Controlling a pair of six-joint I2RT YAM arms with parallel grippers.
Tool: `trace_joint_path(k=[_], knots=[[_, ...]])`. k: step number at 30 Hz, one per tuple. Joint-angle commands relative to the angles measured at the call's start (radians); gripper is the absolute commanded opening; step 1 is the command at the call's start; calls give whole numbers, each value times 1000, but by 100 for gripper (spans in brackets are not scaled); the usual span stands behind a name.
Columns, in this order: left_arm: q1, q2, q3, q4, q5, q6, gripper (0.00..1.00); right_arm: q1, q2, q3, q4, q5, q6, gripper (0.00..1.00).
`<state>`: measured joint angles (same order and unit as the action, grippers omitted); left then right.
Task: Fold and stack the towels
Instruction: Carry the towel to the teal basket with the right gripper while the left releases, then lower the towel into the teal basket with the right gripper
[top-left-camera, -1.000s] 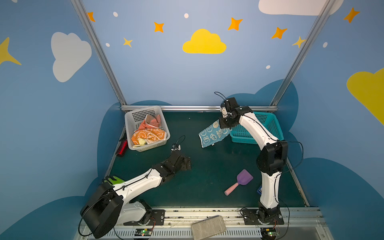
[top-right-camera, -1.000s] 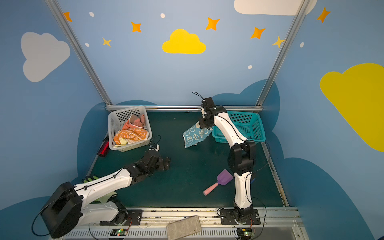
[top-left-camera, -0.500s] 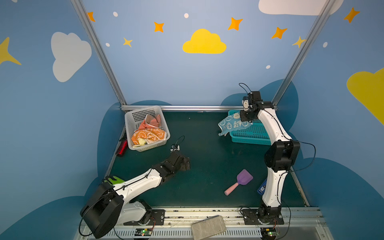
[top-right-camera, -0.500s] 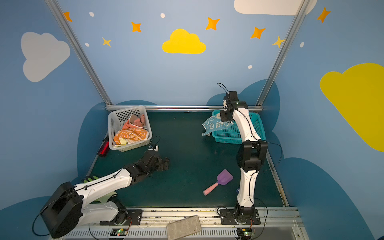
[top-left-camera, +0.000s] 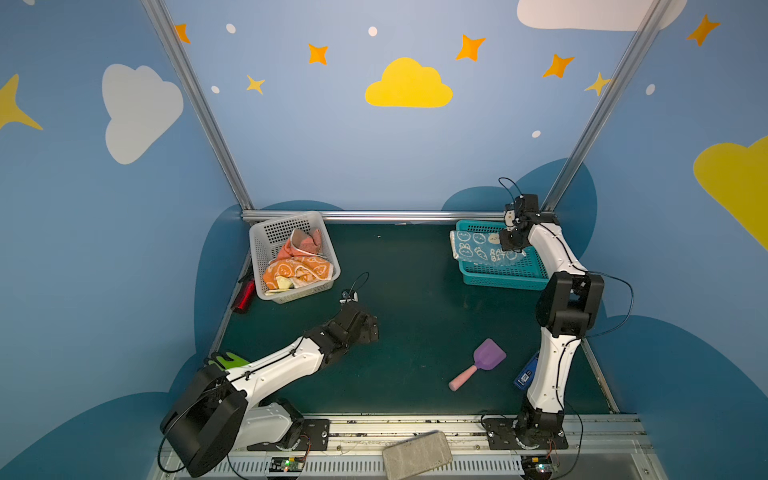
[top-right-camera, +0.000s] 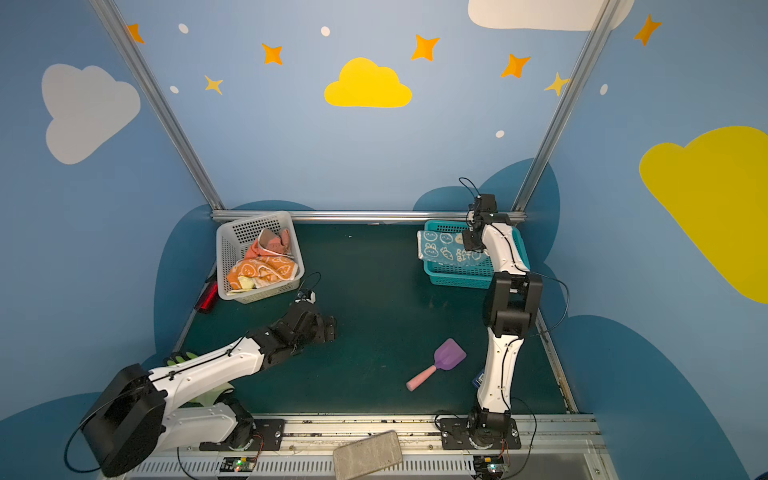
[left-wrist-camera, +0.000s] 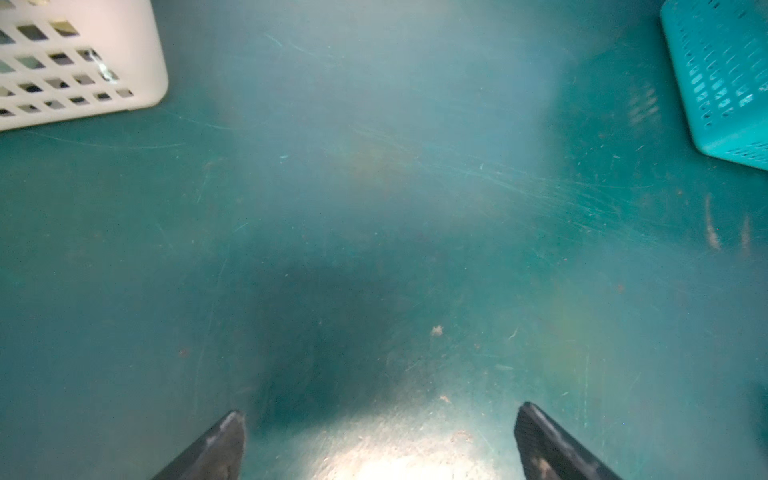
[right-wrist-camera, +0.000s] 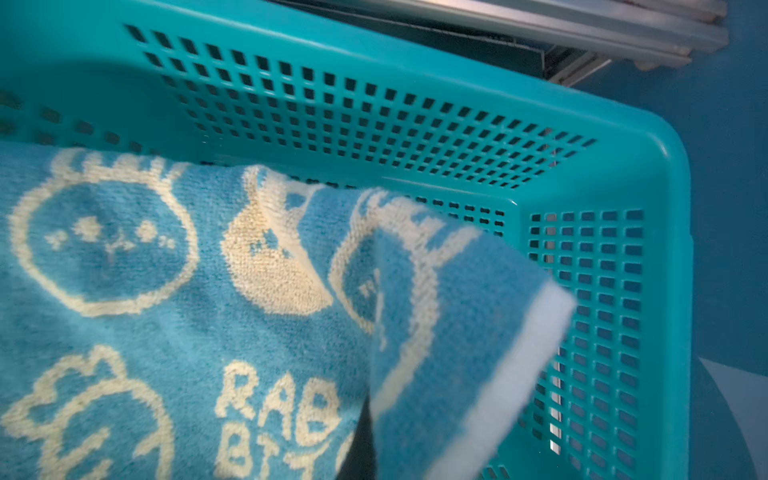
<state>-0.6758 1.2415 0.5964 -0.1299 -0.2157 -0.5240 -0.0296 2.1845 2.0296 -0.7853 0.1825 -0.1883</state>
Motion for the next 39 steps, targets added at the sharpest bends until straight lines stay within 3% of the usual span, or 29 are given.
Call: trace_joint_path(k=[1, 8, 12, 19, 26, 39], knots=[[2, -16, 24, -42, -19, 7, 100, -38, 28, -14, 26, 9, -1, 0], [3, -9, 37, -48, -21, 7, 100, -52, 86, -12, 21, 30, -9, 2], [2, -7, 39, -54, -19, 9, 100, -54, 107, -3, 21, 81, 10, 85], [3, -29, 29, -50, -23, 16, 100, -58, 42, -23, 36, 157, 87, 86], [6, -18, 56, -52, -17, 39, 100, -31, -108, -140, 123, 24, 84, 86], [84, 24, 324, -200, -70, 134, 100, 262, -378, -359, 236, -73, -12, 82]])
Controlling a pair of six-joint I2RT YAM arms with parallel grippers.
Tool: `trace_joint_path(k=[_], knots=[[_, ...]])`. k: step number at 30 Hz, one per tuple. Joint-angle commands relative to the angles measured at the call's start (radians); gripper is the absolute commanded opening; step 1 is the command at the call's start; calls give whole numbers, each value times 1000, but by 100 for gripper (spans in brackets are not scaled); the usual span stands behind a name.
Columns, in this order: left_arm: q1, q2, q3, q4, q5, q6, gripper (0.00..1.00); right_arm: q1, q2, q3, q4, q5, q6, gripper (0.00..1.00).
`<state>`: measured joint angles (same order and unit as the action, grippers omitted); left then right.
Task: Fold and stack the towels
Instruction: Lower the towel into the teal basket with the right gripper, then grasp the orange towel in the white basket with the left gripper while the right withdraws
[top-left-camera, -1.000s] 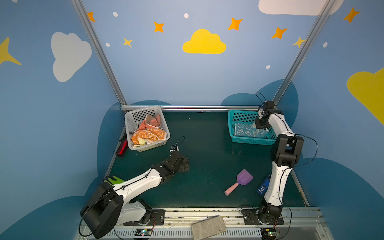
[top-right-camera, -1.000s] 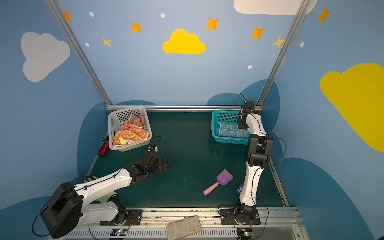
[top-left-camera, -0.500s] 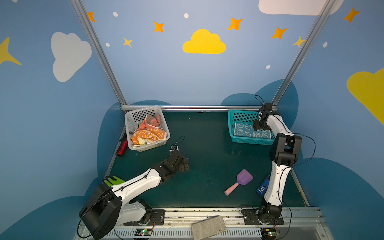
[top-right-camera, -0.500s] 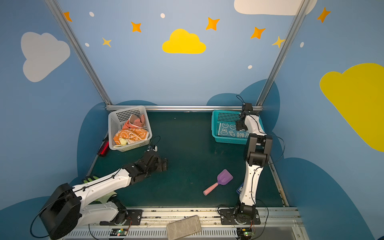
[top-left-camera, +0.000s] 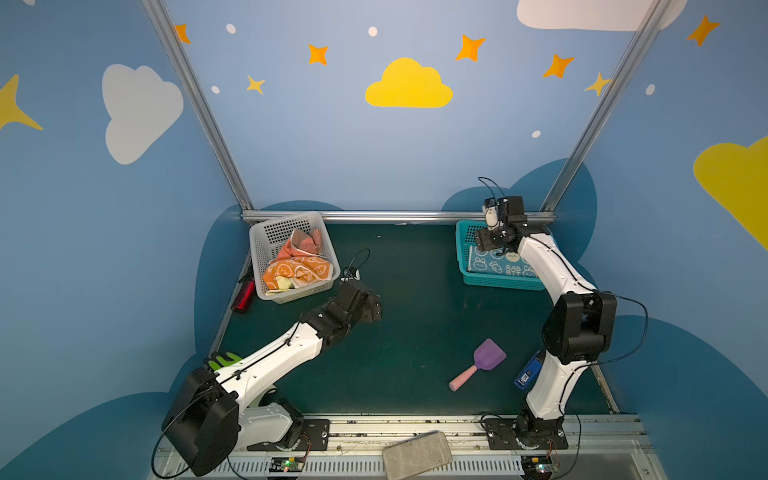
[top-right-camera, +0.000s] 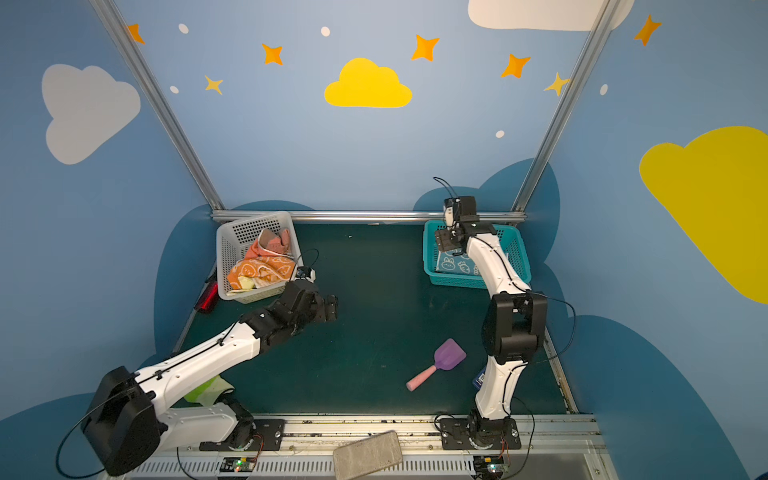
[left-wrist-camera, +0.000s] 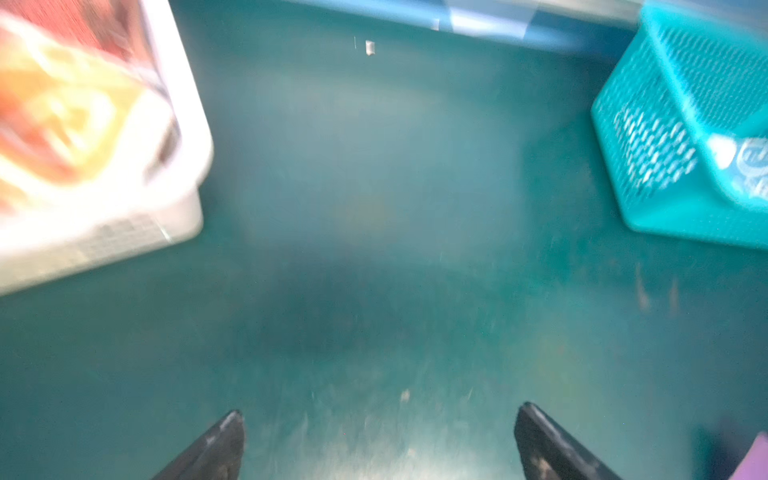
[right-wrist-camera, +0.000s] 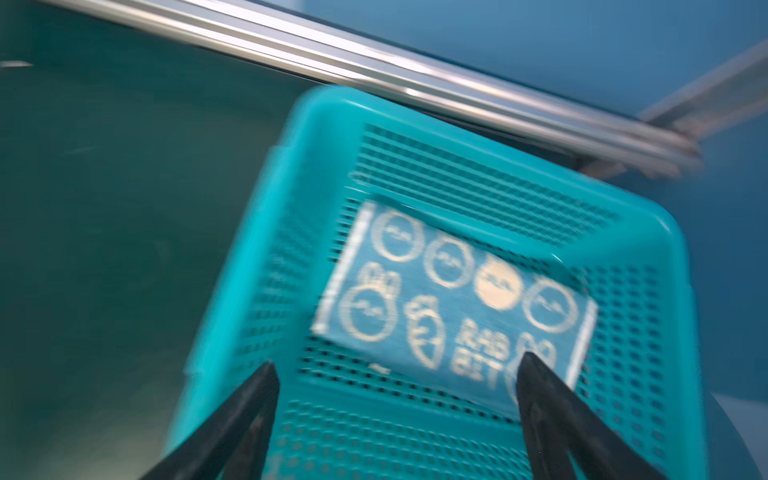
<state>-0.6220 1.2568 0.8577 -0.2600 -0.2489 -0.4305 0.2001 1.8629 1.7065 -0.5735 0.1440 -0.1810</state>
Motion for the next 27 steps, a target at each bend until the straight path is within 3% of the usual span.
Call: trace_joint_path(k=[1, 8, 16, 20, 27], knots=[[49, 13, 86, -86, -51, 41, 100, 60, -79, -54, 33, -40, -30, 82], [225, 63, 238, -226, -116, 12, 100, 255, -219, -244, 124, -176, 26, 81], [462, 161, 307, -278, -11, -46, 99, 401, -293, -440, 237, -210, 117, 81], [514, 213, 312, -236, 10, -50, 98, 420, -288, -471, 202, -210, 233, 81], [569, 329, 378, -184, 35, -43, 93, 451, -264, -504, 163, -221, 286, 81]])
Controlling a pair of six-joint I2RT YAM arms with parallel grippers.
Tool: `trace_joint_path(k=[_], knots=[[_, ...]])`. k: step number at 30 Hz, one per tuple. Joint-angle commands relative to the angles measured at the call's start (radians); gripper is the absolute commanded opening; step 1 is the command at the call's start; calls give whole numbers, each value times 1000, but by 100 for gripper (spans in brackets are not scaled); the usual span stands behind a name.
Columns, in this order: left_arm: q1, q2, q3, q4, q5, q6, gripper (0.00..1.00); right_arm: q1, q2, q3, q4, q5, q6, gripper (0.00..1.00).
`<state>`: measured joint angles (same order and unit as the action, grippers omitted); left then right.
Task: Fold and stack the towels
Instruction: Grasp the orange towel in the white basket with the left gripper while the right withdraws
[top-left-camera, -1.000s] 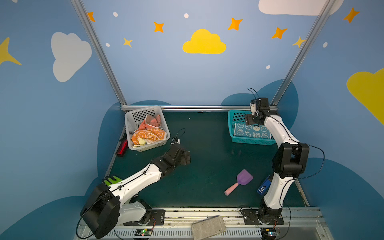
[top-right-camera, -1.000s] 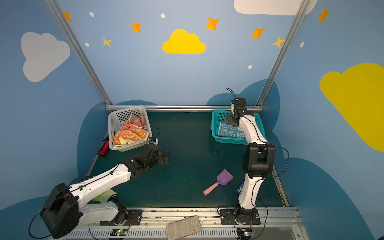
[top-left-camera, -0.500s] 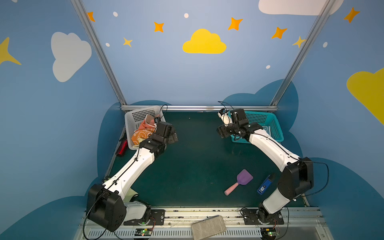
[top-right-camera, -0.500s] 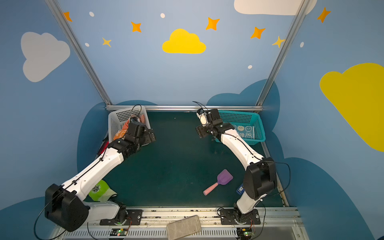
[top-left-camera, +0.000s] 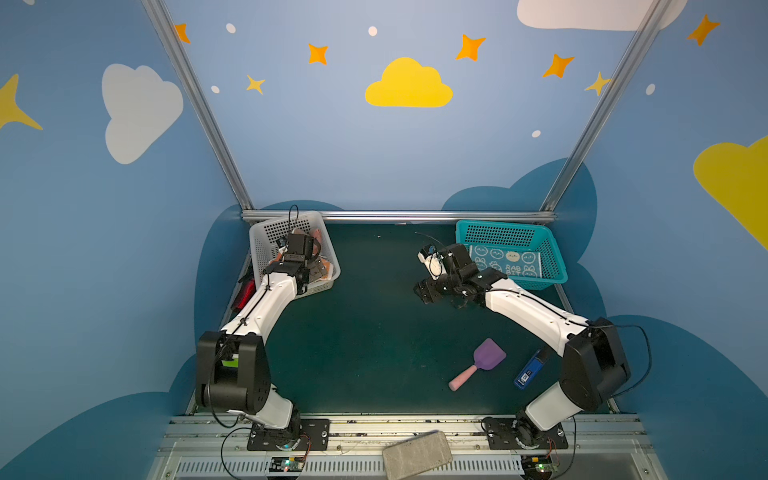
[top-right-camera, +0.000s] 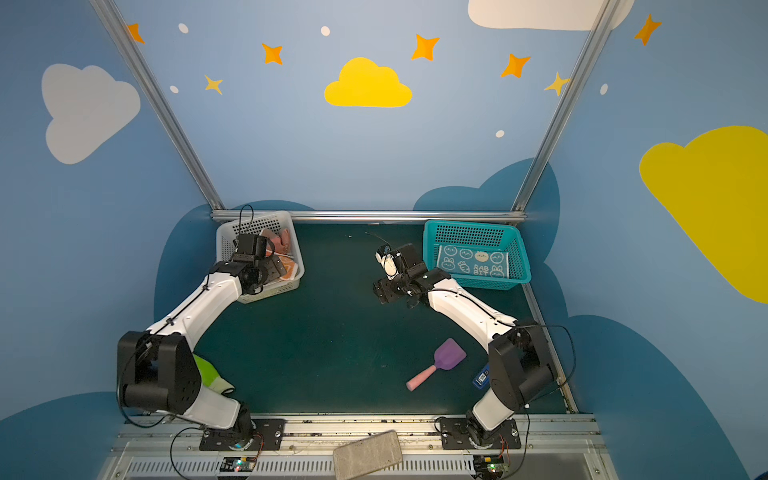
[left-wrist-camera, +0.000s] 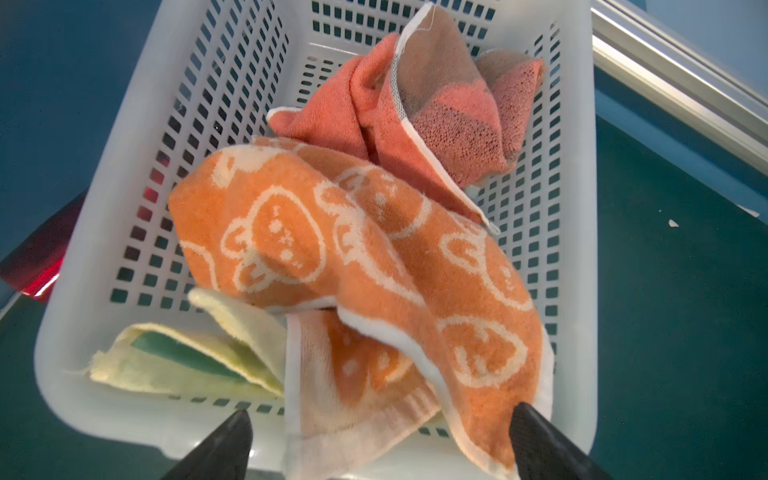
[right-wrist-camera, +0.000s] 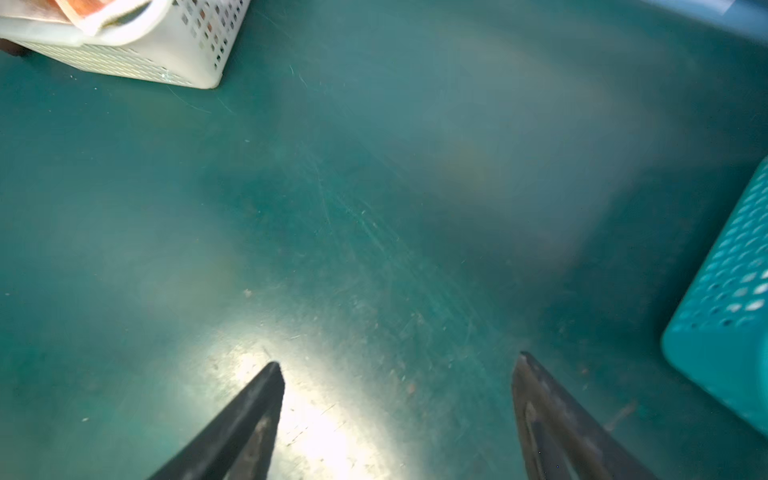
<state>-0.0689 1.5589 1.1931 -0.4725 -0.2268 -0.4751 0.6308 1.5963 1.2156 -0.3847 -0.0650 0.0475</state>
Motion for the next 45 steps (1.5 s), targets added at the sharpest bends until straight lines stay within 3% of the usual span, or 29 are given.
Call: trace_joint_path(k=[1, 6, 8, 11, 15, 17, 23, 29, 34, 38, 45], knots=[[21, 45, 56, 37, 18, 5, 91, 26, 6, -16, -33, -12, 62, 81], [36, 133, 131, 27, 22, 23, 79, 49, 19, -18, -65, 1, 84, 81], [35, 168, 156, 20, 30, 39, 68, 56, 21, -16, -74, 1, 91, 81], [36, 218, 189, 3, 41, 59, 45, 62, 19, -16, -75, -7, 100, 81], [34, 244, 215, -9, 61, 72, 24, 68, 13, -13, -73, -4, 102, 81], [35, 238, 229, -10, 71, 79, 5, 72, 9, -10, -76, -2, 101, 81], [31, 155, 300, -12, 182, 131, 4, 78, -12, -2, -73, -2, 102, 81], [-21, 24, 356, 16, 396, 191, 4, 79, -40, -9, -20, 3, 95, 81], [-141, -73, 379, -9, 494, 252, 4, 79, -82, -33, 55, 31, 113, 81], [-280, -135, 365, 5, 502, 294, 4, 78, -133, -77, 110, 67, 125, 81], [-440, -166, 316, 59, 554, 243, 4, 79, -228, -147, 97, 85, 121, 81]])
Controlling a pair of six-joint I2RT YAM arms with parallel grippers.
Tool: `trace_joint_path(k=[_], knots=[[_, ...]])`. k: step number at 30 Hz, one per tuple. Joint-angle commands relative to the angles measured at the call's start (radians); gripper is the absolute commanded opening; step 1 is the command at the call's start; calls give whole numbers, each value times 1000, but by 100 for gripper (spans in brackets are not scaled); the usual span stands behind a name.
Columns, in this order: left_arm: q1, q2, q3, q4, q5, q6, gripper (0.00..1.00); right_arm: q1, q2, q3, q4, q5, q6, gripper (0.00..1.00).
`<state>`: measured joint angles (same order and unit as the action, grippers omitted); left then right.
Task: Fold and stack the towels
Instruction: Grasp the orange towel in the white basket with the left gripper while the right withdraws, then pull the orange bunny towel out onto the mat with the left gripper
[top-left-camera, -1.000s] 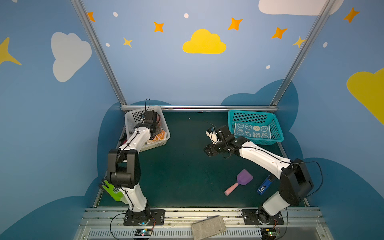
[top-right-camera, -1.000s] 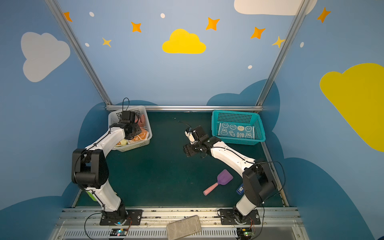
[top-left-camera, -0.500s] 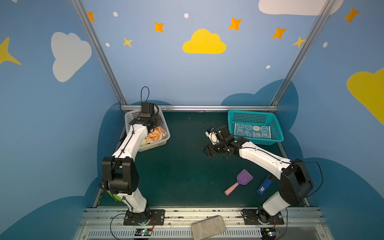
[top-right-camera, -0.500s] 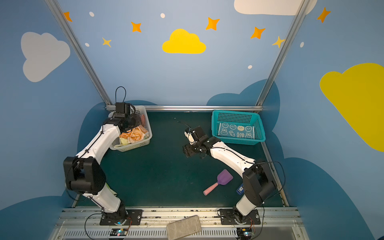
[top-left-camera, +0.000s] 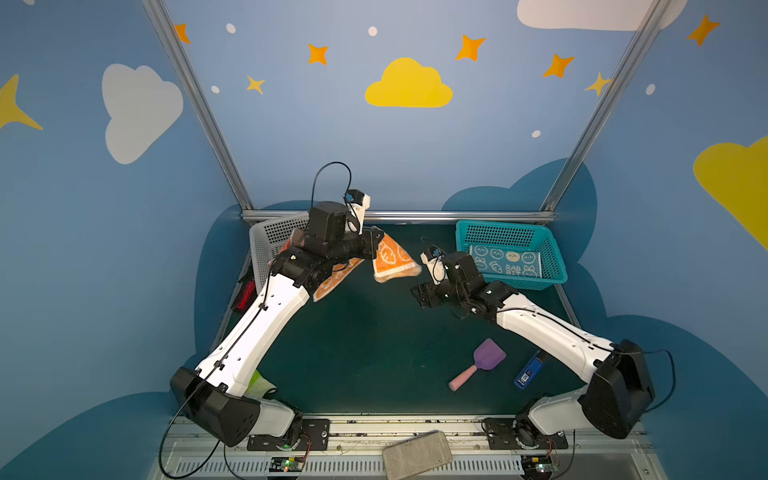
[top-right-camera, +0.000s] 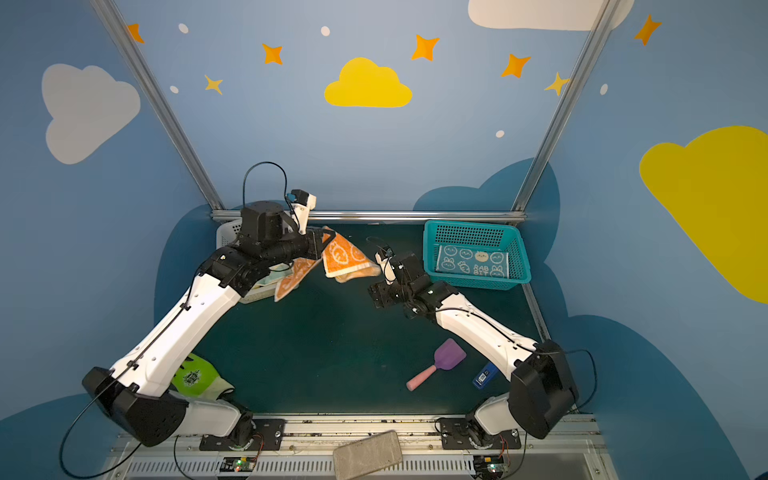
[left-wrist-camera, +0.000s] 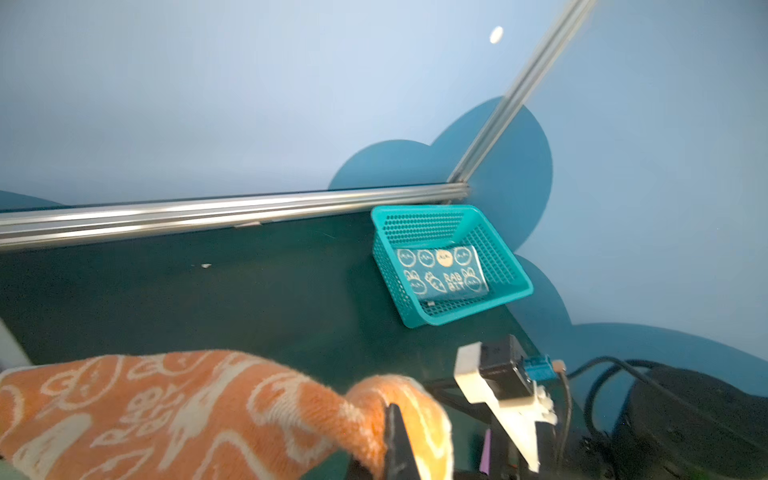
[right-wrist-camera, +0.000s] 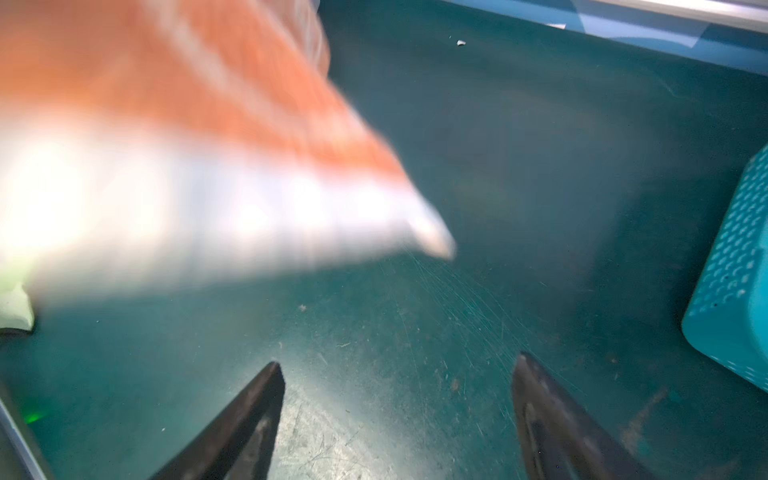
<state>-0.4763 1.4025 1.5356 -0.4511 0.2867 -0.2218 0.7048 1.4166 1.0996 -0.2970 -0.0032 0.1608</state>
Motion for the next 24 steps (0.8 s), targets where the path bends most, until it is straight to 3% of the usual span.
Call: trace_joint_path(k=[1, 5, 11, 15, 24], knots=[[-53, -7, -40, 47, 44, -20, 4, 5, -69, -49, 10, 23, 3, 81], [-110, 25, -102, 79, 38, -63, 4, 6, -142, -127, 39, 9, -42, 81], [-125, 126, -194, 114, 43, -164, 4, 7, -213, -230, 123, 42, -106, 81], [-123, 202, -244, 93, 16, -198, 4, 6, -243, -273, 155, 48, -187, 81], [-77, 376, -268, 17, -109, -209, 4, 7, -209, -317, 216, 87, -190, 81]])
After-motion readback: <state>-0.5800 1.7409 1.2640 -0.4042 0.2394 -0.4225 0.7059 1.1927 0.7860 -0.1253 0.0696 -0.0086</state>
